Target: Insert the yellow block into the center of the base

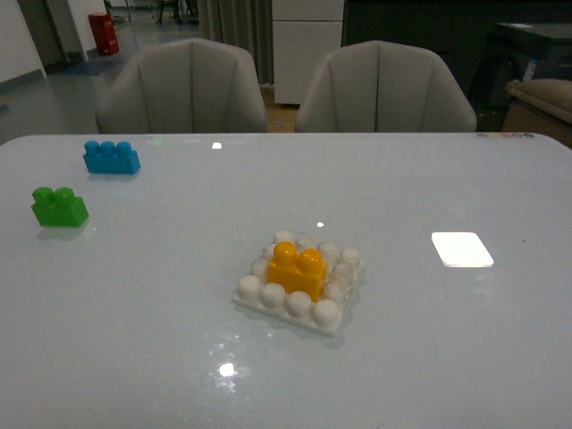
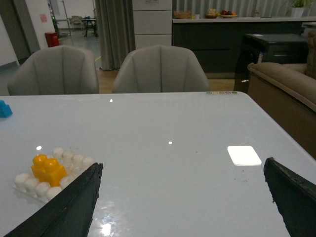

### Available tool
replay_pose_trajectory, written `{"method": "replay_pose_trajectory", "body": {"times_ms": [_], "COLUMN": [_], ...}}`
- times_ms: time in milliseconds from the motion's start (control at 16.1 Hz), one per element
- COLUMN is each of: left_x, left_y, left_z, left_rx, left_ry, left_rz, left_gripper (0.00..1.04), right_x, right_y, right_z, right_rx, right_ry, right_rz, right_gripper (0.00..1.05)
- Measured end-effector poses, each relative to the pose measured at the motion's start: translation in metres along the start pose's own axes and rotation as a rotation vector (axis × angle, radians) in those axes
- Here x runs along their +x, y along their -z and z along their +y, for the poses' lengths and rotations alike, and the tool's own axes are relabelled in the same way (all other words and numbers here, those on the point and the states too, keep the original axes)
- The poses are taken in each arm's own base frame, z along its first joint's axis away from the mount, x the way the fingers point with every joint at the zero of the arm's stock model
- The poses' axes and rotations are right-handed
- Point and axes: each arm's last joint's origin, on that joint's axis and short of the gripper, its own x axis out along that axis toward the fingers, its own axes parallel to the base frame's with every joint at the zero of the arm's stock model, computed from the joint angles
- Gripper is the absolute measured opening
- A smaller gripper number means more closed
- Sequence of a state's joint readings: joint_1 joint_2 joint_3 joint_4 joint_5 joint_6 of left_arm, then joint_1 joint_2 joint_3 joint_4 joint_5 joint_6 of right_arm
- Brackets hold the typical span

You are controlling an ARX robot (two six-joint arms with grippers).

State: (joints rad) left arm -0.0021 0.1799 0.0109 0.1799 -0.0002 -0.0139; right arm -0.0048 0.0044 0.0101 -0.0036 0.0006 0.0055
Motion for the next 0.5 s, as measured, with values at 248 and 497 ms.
{"method": "replay_pose_trajectory", "body": {"times_ms": [248,497], "left_x": [-0.0111,-0.011], "left_y": [0.0025,0.0033], "left_z": [0.0001,0.0], "left_rx": [0.0,0.0], "left_ry": [-0.001,0.0], "left_rz": [0.008,0.012], "left_gripper": [0.02,0.06], "right_x": [0.0,0.0], "right_y": [-0.0001,0.0], "right_z": [0.0,0.0], "right_rx": [0.0,0.0], "right_ry": [0.0,0.0], "right_rz": [-0.002,0.0], "right_gripper": [0.98,0.98]}}
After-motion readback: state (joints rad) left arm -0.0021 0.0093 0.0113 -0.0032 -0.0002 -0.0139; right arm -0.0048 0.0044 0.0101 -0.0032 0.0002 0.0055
